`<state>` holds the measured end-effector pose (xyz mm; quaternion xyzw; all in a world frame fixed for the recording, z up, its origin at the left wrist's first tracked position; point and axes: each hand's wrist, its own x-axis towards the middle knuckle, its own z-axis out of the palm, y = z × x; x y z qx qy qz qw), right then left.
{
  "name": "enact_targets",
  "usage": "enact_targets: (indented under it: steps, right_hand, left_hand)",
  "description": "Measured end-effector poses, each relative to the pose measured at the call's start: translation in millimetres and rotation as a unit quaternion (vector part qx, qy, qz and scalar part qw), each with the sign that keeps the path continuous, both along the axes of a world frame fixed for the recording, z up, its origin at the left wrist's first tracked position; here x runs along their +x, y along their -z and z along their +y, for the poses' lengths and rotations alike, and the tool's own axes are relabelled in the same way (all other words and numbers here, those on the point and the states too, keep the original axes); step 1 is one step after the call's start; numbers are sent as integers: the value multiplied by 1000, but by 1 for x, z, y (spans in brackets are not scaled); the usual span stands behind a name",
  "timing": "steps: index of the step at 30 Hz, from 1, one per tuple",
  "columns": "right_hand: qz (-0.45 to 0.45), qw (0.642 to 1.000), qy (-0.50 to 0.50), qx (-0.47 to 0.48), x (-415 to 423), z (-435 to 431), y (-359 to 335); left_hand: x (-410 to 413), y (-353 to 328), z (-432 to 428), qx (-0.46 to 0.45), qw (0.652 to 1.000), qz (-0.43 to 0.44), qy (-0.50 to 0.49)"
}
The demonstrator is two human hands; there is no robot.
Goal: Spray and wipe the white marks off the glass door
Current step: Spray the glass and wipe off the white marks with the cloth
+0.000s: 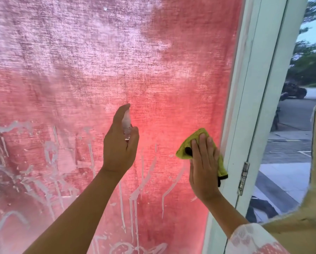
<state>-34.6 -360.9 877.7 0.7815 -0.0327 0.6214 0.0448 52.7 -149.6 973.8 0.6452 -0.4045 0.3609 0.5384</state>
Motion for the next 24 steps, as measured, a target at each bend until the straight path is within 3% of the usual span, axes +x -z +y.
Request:
enact_targets:
  steps: [4,9,17,20,24]
  right_hand:
    - [-6,999,-10,29,-4,8,-37]
    - [-100,991,-4,94,8,11,-114]
    - [-47,998,-3,50,3,11,-48]
    - [-40,998,7,42,0,9,-66]
    - [-112,990,26,81,6,10,-118]
  left_hand:
    - [-1,0,0,14,1000,-11,-4]
    - [-1,1,0,23,999,-25,-22]
    - [-1,1,-3,3,1000,-18,-26]
    - [-2,2,-5,-2,1000,-13,-19]
    - [-2,2,-4,4,1000,-17,-26]
